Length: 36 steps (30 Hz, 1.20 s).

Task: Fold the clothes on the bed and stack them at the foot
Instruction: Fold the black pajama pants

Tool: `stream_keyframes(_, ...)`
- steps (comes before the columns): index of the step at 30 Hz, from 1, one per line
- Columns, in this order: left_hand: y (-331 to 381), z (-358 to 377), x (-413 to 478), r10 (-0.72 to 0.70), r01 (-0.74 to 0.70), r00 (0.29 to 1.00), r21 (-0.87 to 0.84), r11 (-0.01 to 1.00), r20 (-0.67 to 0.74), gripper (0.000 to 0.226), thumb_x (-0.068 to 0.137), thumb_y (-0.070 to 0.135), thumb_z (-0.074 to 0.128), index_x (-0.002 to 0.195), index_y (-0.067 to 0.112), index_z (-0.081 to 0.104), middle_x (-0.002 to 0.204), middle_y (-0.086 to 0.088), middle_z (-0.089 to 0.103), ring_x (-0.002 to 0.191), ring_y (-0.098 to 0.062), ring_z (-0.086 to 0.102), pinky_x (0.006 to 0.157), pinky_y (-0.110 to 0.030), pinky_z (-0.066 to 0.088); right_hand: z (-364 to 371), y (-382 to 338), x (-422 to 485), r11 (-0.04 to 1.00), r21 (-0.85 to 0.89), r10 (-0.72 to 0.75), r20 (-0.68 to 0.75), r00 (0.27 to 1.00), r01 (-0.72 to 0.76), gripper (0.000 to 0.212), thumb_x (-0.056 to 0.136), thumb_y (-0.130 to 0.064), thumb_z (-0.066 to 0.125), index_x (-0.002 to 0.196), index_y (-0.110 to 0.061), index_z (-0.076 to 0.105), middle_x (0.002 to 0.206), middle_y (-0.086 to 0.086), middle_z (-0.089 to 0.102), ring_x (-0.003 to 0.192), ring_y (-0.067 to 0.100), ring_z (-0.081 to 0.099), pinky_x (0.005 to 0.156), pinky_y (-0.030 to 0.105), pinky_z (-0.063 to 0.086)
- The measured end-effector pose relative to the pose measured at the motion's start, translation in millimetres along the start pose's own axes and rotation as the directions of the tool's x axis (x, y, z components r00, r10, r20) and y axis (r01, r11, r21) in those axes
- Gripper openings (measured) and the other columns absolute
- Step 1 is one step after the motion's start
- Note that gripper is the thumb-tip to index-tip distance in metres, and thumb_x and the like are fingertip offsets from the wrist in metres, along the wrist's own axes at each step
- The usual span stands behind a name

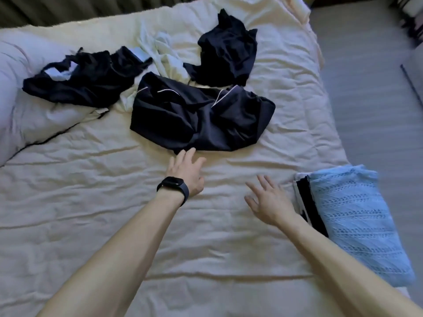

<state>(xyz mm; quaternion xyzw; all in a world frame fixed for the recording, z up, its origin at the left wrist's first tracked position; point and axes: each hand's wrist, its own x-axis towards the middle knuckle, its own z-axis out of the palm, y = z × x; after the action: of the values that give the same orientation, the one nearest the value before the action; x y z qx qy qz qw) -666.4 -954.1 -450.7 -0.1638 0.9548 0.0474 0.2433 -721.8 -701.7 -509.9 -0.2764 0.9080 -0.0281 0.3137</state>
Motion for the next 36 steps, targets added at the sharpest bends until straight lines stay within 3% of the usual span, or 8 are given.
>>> stream_keyframes(3,6.8,32.4,50.9,0.062,-0.051,0.996,0.184,0.982,-0.058,0.066,0.091,0.038,0.058,0.151,0.035,0.031,0.167,-0.005,0.004,0.153,-0.032,0.004,0.122,-0.053,0.011,60.3,14.8,47.5,0.996,-0.068,0.051,-0.069,0.996,-0.056,0.066,0.099,-0.068,0.023,0.160,-0.046,0.009,0.171,0.000,-0.015,0.157,0.022,-0.015,0.121,0.058,-0.005)
stream_keyframes(7,14.3,59.6,115.1,0.202,-0.141,0.958,0.279,0.950,-0.203,0.085,0.089,0.028,0.061,0.158,0.039,0.013,0.167,-0.008,0.007,0.150,-0.038,0.017,0.119,-0.055,0.017,126.8,22.3,67.9,0.999,-0.013,0.035,-0.470,0.882,-0.047,0.065,0.095,-0.068,0.032,0.157,-0.047,0.026,0.172,-0.001,0.005,0.158,0.021,0.005,0.122,0.054,-0.009)
stream_keyframes(11,4.0,88.7,160.9,0.049,-0.058,0.948,-0.019,0.998,-0.316,0.065,0.092,0.020,0.058,0.152,0.032,0.037,0.141,-0.011,0.050,0.115,-0.041,0.051,0.091,-0.050,0.045,145.1,31.2,89.1,1.000,-0.012,-0.004,-0.634,0.773,-0.005,0.066,0.091,-0.067,0.044,0.153,-0.047,0.034,0.170,-0.002,0.016,0.157,0.021,0.014,0.123,0.053,-0.004)
stream_keyframes(20,35.2,133.3,18.6,-0.084,0.052,0.992,-0.297,0.953,-0.096,0.036,0.089,0.018,0.056,0.124,0.027,0.064,0.098,-0.004,0.060,0.098,-0.032,0.060,0.066,-0.030,0.027,86.0,22.7,70.7,0.995,0.065,0.082,-0.127,0.988,-0.074,0.069,0.095,-0.065,0.035,0.159,-0.047,0.014,0.171,-0.008,-0.010,0.156,0.014,-0.013,0.120,0.051,-0.016)
stream_keyframes(23,26.0,145.9,-65.4,-0.118,0.122,0.992,-0.368,0.922,0.034,0.033,0.092,0.023,0.054,0.122,0.031,0.064,0.100,-0.003,0.062,0.099,-0.030,0.062,0.069,-0.030,0.038,45.4,13.0,48.8,0.981,0.133,0.124,0.138,0.983,-0.143,0.066,0.101,-0.048,0.039,0.162,-0.032,0.019,0.172,-0.002,-0.002,0.157,0.019,-0.003,0.124,0.052,0.004)
stream_keyframes(25,13.3,147.3,-122.1,-0.142,0.167,0.986,-0.394,0.904,0.093,0.036,0.092,0.021,0.053,0.125,0.032,0.062,0.102,-0.002,0.059,0.101,-0.029,0.061,0.076,-0.031,0.045,23.9,-3.9,15.6,0.948,0.280,0.104,0.185,0.977,-0.154,0.051,0.102,-0.037,0.038,0.148,-0.017,0.049,0.157,0.010,0.039,0.145,0.030,0.032,0.106,0.040,0.034)
stream_keyframes(28,-8.2,136.1,-199.4,-0.162,0.193,0.981,-0.433,0.881,0.108,0.045,0.094,0.017,0.051,0.138,0.026,0.056,0.109,-0.002,0.054,0.103,-0.026,0.056,0.080,-0.030,0.044,20.3,-43.0,-57.1,0.833,0.516,0.132,0.167,0.977,-0.201,0.030,0.100,-0.035,0.042,0.094,-0.010,0.059,0.096,0.007,0.061,0.094,0.031,0.056,0.067,0.034,0.036)
stream_keyframes(36,-91.5,58.8,-345.5,0.082,-0.124,0.933,-0.099,0.987,-0.350,0.060,0.037,-0.002,0.089,0.088,0.028,0.081,0.067,0.003,0.057,0.049,-0.020,0.051,0.042,-0.018,0.026,25.5,-207.3,-179.3,0.787,0.607,0.123,-0.330,0.936,0.111,0.018,0.096,-0.045,0.059,0.083,-0.033,0.057,0.092,-0.008,0.062,0.089,-0.001,0.054,0.077,0.031,0.041)
